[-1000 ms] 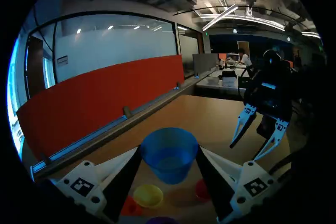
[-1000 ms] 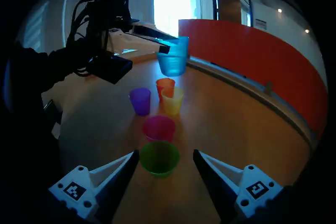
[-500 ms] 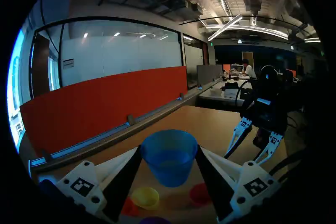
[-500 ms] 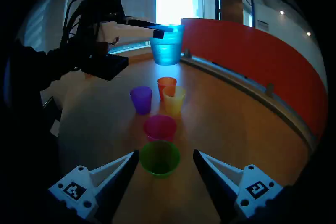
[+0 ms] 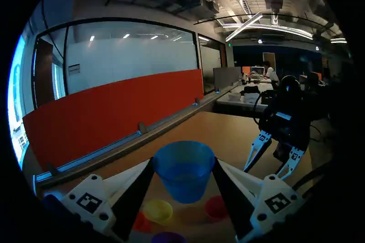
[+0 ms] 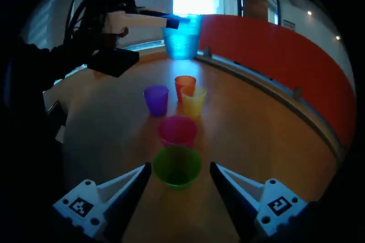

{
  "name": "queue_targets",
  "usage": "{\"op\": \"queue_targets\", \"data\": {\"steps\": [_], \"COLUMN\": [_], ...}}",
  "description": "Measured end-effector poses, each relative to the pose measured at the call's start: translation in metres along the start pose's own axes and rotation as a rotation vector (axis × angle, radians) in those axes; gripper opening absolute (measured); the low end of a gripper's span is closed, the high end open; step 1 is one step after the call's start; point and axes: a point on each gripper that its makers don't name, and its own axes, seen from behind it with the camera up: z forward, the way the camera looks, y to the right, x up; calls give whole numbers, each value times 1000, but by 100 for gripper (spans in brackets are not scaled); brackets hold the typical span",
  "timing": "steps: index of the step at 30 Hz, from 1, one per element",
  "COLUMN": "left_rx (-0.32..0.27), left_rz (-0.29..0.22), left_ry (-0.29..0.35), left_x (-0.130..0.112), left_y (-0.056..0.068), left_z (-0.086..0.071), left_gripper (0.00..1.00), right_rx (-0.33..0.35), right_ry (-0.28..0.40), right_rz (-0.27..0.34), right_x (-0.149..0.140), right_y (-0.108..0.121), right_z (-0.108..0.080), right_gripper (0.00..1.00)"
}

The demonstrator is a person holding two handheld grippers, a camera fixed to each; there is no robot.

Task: Pour water

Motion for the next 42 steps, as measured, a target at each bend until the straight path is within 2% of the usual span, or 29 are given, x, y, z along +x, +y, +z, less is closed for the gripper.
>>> {"op": "queue_targets", "data": {"steps": [20, 29, 37, 42], "left_rx": [9, 6, 10, 12], "left_rz": [-11, -19, -21, -26], "left_ry": [-22, -20, -21, -18], "left_x": [-12, -14, -16, -16], "left_y": [-2, -3, -4, -4], "left_z": [-3, -3, -6, -7], "left_gripper": [88, 88, 88, 88], "right_rx": [27, 35, 25, 30], "right_ry": [-49, -35, -20, -16], "right_rz": [-21, -36, -37, -47], "right_x": [-28, -26, -24, -25], "right_y": [-2, -4, 0, -2], "right_z": [33, 49, 53, 55], "right_gripper": [100, 100, 99, 95]}}
